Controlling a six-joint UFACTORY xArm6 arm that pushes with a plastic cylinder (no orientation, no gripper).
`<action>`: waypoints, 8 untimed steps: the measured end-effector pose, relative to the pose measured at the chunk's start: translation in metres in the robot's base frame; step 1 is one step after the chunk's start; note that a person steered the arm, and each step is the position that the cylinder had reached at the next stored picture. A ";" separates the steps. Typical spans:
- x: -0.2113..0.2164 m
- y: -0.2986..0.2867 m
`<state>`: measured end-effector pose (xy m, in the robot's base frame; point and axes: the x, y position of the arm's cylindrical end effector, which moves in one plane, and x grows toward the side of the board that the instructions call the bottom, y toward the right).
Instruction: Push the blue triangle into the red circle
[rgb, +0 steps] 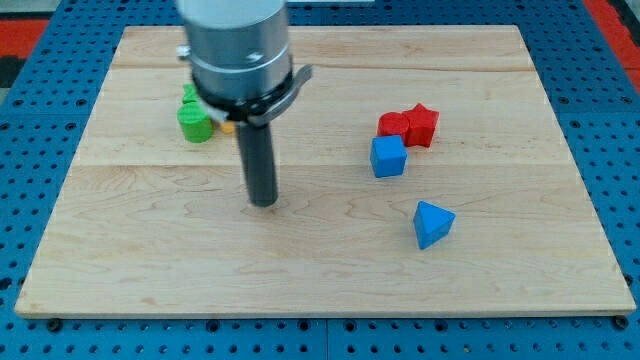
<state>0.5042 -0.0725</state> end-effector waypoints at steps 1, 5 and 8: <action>0.033 0.009; 0.039 0.191; 0.069 0.241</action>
<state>0.5732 0.1689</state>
